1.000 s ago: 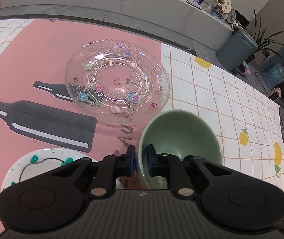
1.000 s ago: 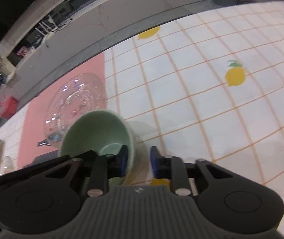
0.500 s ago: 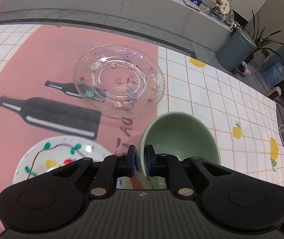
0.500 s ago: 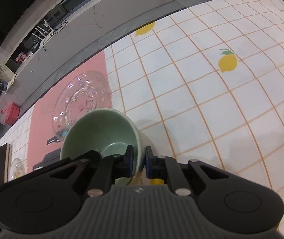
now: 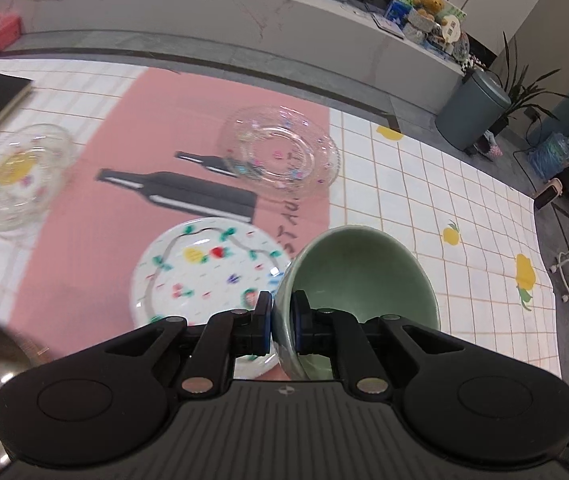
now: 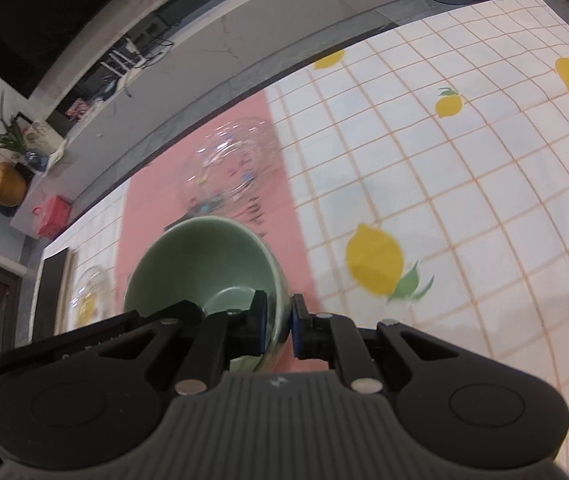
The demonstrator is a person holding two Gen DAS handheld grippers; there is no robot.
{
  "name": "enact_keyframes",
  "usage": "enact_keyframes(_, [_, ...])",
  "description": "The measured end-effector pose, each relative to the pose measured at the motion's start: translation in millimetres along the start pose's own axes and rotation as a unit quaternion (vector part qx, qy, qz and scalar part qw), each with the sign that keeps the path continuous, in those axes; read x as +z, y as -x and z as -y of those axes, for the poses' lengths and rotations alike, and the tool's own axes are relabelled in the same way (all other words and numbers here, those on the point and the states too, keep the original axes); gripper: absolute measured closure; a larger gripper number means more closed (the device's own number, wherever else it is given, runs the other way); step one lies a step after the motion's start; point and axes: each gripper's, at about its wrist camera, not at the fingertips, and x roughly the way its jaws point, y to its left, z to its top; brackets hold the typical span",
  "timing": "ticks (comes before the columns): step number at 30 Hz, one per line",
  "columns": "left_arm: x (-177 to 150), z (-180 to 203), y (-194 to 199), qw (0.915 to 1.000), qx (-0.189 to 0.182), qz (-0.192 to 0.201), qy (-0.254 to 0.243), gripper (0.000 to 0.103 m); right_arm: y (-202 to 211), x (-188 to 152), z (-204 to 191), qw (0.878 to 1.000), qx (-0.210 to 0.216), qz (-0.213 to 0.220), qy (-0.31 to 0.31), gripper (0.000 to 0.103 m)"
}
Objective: Organize plates and bowls
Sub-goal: 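Lift the pale green bowl with the left gripper and lower it into the steel bowl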
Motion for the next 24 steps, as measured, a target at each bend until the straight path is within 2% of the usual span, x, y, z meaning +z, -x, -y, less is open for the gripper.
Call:
enact_keyframes(13, [-31.5, -61.9, 85.4, 0.998, 0.015, 0.039, 0.049, 0.093, 44.1, -60.6, -71.1, 0.996, 0.04, 0.003, 0.086, 0.093])
enact_keyframes(18, [-36.2, -87.9, 107.4, 0.9958, 0.027, 0.059, 0.065, 0.092, 46.5, -76.7, -101.7, 0.992, 0.056, -0.002, 0.112, 0.093])
enact_keyframes(24, [-45.4, -125.8, 119.9, 0.9924, 0.037, 0.061, 0.1, 0.092, 37.2, -97.2, -134.6, 0.986, 0.066, -0.019, 0.151, 0.093])
